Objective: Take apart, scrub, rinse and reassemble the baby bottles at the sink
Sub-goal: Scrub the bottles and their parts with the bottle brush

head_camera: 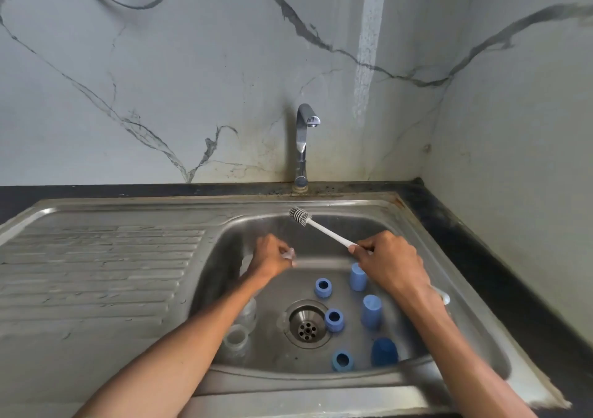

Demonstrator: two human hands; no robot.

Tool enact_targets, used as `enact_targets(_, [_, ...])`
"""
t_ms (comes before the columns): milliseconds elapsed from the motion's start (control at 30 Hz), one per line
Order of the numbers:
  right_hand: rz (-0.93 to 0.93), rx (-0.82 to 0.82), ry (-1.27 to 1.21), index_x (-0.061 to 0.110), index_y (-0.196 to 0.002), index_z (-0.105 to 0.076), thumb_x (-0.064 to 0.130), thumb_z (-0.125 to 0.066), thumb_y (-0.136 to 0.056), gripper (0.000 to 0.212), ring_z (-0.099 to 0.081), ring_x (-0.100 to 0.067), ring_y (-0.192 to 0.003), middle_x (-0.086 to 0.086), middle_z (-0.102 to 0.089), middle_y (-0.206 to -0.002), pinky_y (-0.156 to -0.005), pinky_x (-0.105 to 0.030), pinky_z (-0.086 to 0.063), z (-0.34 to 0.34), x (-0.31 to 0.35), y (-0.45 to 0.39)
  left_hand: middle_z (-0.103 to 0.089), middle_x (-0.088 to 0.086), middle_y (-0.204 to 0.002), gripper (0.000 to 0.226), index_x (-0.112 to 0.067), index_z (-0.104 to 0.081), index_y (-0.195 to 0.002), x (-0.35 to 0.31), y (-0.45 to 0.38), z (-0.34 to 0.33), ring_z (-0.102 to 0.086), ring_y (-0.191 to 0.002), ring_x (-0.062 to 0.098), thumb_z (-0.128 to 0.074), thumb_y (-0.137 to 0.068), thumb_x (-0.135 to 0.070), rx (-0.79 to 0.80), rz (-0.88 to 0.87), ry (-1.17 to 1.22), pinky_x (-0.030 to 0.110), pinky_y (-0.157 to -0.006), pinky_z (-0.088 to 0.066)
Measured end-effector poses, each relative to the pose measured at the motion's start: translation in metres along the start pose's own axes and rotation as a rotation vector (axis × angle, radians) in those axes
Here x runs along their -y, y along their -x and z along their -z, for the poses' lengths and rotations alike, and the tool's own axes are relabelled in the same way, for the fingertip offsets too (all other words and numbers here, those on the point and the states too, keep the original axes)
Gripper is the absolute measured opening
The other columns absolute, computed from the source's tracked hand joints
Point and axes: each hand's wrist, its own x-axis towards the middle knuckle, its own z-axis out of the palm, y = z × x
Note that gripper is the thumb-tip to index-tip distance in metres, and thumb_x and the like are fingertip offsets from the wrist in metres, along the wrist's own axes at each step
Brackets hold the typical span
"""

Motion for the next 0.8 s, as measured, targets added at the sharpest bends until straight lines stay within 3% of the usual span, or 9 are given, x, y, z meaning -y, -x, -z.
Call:
enact_targets(67, [0.000, -0.002, -0.004, 0.028, -0.099, -0.077, 0.046, -0.058, -0.096, 0.026, -0.060, -0.014, -0.067, 0.004, -0.067, -0.076, -0.064, -0.031, -0.048, 0.000, 0.000, 0.000, -0.076, 0.000, -0.082, 0.022, -0.015, -0.080, -0.082, 0.009, -0.008, -0.009, -0.066, -0.087, 0.014, -0.091, -0.063, -0.013, 0.082, 0.004, -0.052, 0.028, -0.083, -0.053])
enact_targets(233, [0.014, 0.004, 0.005, 0.029, -0.103, -0.076, 0.047, -0.057, -0.096, 0.027, -0.058, -0.016, -0.068, 0.003, -0.068, -0.079, -0.067, -0.031, -0.046, 0.001, -0.001, -0.003, -0.065, -0.011, -0.057, 0.025, -0.018, -0.073, -0.060, 0.016, -0.015, -0.024, -0.060, -0.059, -0.003, -0.074, -0.065, 0.006, 0.230, -0.006, -0.227, 0.015, -0.064, -0.045])
enact_targets(367, [0.029, 0.019, 0.009, 0.030, -0.104, -0.076, 0.047, -0.057, -0.096, 0.027, -0.052, -0.017, -0.064, 0.003, -0.063, -0.076, -0.067, -0.030, -0.041, -0.001, -0.001, -0.003, -0.071, -0.002, -0.072, 0.021, -0.013, -0.071, -0.070, 0.019, -0.020, -0.039, -0.069, -0.072, 0.011, -0.074, -0.066, 0.007, 0.291, -0.047, -0.292, 0.030, -0.072, -0.058])
enact_targets(467, [0.029, 0.021, -0.008, 0.030, -0.105, -0.076, 0.048, -0.058, -0.096, 0.027, -0.059, -0.019, -0.070, 0.003, -0.066, -0.078, -0.067, -0.032, -0.046, -0.002, -0.001, -0.002, -0.065, 0.003, -0.086, 0.025, -0.016, -0.068, -0.080, 0.023, -0.019, -0.045, -0.066, -0.085, 0.021, -0.077, -0.066, 0.003, 0.340, -0.076, -0.357, 0.030, -0.073, -0.056])
enact_targets(533, [0.027, 0.018, -0.014, 0.030, -0.105, -0.076, 0.047, -0.058, -0.096, 0.027, -0.059, -0.021, -0.071, 0.002, -0.067, -0.079, -0.066, -0.032, -0.045, -0.001, -0.003, -0.003, -0.060, 0.001, -0.087, 0.028, -0.017, -0.065, -0.083, 0.027, -0.018, -0.050, -0.065, -0.088, 0.022, -0.076, -0.067, 0.003, 0.373, -0.084, -0.360, 0.031, -0.075, -0.056])
enact_targets(633, [0.026, 0.026, -0.013, 0.030, -0.104, -0.076, 0.047, -0.058, -0.096, 0.027, -0.060, -0.022, -0.072, 0.002, -0.068, -0.080, -0.067, -0.033, -0.048, -0.002, -0.004, -0.003, -0.067, 0.004, -0.088, 0.023, -0.011, -0.069, -0.088, 0.031, -0.018, -0.056, -0.069, -0.088, 0.023, -0.071, -0.071, 0.005, 0.384, -0.097, -0.360, 0.037, -0.079, -0.059])
enact_targets(800, [0.009, 0.030, -0.004, 0.028, -0.103, -0.076, 0.047, -0.058, -0.095, 0.027, -0.061, -0.022, -0.073, 0.001, -0.068, -0.080, -0.070, -0.036, -0.052, -0.001, -0.004, -0.004, -0.063, 0.005, -0.115, 0.033, -0.015, -0.067, -0.107, 0.028, -0.016, -0.059, -0.061, -0.096, 0.020, -0.071, -0.077, -0.002, 0.389, -0.080, -0.410, 0.033, -0.082, -0.054])
